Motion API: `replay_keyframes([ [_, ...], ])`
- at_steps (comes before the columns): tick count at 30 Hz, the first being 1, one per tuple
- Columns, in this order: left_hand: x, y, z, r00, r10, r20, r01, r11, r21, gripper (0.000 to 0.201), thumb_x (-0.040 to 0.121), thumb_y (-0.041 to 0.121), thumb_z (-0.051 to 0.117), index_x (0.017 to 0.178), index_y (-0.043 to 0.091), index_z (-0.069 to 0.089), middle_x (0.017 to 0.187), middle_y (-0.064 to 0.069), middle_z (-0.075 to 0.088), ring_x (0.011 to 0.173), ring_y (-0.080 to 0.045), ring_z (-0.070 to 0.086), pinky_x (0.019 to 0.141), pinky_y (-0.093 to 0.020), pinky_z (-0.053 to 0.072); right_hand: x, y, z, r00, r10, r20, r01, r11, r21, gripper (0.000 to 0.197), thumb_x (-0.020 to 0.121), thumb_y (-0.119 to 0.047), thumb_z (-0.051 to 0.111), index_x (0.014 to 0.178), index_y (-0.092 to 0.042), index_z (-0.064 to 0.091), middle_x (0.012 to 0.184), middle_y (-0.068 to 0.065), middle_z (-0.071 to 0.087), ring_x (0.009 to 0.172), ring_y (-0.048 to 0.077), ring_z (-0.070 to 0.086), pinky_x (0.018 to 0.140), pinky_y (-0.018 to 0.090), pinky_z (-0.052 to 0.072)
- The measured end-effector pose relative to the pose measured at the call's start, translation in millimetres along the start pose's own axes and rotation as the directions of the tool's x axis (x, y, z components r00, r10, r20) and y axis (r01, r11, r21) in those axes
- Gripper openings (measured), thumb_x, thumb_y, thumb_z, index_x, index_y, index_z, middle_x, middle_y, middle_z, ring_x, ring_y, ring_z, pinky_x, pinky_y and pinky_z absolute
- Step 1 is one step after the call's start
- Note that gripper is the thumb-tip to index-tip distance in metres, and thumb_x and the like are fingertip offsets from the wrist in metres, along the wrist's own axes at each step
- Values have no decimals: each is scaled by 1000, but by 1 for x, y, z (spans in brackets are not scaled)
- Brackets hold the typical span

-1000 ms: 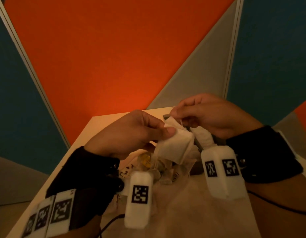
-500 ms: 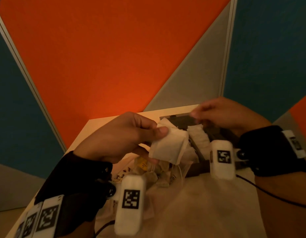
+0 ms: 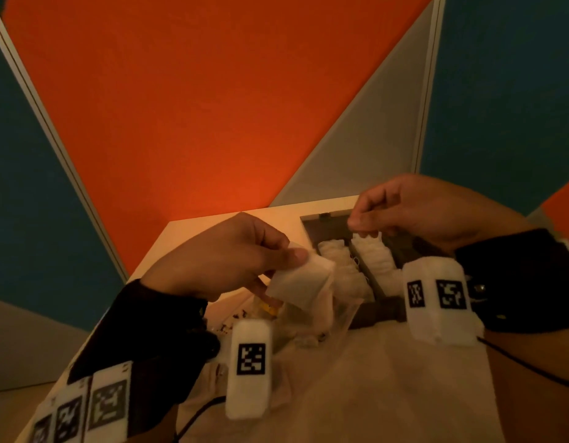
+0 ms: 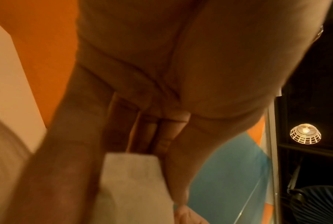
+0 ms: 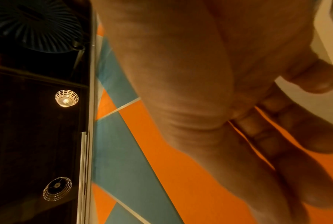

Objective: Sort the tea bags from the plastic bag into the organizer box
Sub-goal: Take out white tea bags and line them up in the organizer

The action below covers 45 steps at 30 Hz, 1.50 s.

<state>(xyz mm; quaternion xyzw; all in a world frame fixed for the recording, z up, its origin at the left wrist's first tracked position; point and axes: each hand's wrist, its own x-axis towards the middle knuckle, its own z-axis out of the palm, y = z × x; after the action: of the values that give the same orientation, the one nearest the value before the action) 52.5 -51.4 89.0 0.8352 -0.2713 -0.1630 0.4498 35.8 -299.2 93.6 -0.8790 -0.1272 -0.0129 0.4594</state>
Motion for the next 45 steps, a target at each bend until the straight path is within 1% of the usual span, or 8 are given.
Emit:
replay_keyframes([
  [6,-2,1,1,988,-44,-149,59,993,97,25,85,28,70,80,5,77,85,-20,74,77,-28,70,78,-40,58,9,-5,22,962,132,237,-91,980,-177,27,84,-27,72,110,-24,67,95,0,76,80,12,70,70,32,52],
  [14,-14,6,-18,980,-9,-201,34,992,123,25,89,30,63,79,12,77,78,-4,76,64,-11,70,51,-15,52,-12,-32,47,912,195,360,-15,895,-446,11,86,-30,71,97,-33,72,84,-7,75,69,9,70,64,25,56],
  [17,-12,4,-18,984,-4,-181,41,978,205,23,90,31,63,84,14,77,80,0,76,64,-8,69,52,-15,52,-13,-9,106,842,286,457,134,710,-692,29,84,-35,70,112,-33,63,95,-13,65,85,12,66,81,34,57],
  [23,-16,1,-25,982,38,-185,5,973,229,25,91,33,63,86,13,78,80,1,75,71,-16,71,64,-33,61,-15,36,153,974,-29,224,215,424,-880,20,85,-29,71,102,-18,71,102,5,70,90,18,67,74,30,52],
  [30,-18,-2,-28,976,51,-213,-5,978,211,28,90,34,64,72,16,76,73,1,73,67,-14,69,64,-35,62,-9,22,122,924,134,359,72,860,-505,18,87,-34,70,101,-25,76,94,-14,69,75,0,58,67,9,45],
  [34,-16,-2,-25,973,31,-230,1,990,140,28,89,32,66,77,9,77,75,-5,74,69,-17,70,66,-37,62,-16,7,103,918,122,377,53,905,-423,15,89,-32,68,96,-23,78,92,-5,74,84,10,66,84,31,55],
  [43,-15,12,-14,972,95,-217,-124,985,-124,27,87,24,66,80,0,76,81,-18,74,73,-27,71,63,-35,60,-38,-79,40,987,-154,53,163,957,-240,7,72,-37,79,69,-32,76,75,-14,70,69,0,60,62,18,50],
  [45,-19,18,-12,967,135,-218,-181,961,-210,27,89,22,62,83,0,76,82,-19,74,68,-22,70,55,-29,55,-31,-77,43,984,-169,-64,154,968,-197,8,71,-35,82,70,-29,76,78,-9,71,77,11,65,74,34,57],
])
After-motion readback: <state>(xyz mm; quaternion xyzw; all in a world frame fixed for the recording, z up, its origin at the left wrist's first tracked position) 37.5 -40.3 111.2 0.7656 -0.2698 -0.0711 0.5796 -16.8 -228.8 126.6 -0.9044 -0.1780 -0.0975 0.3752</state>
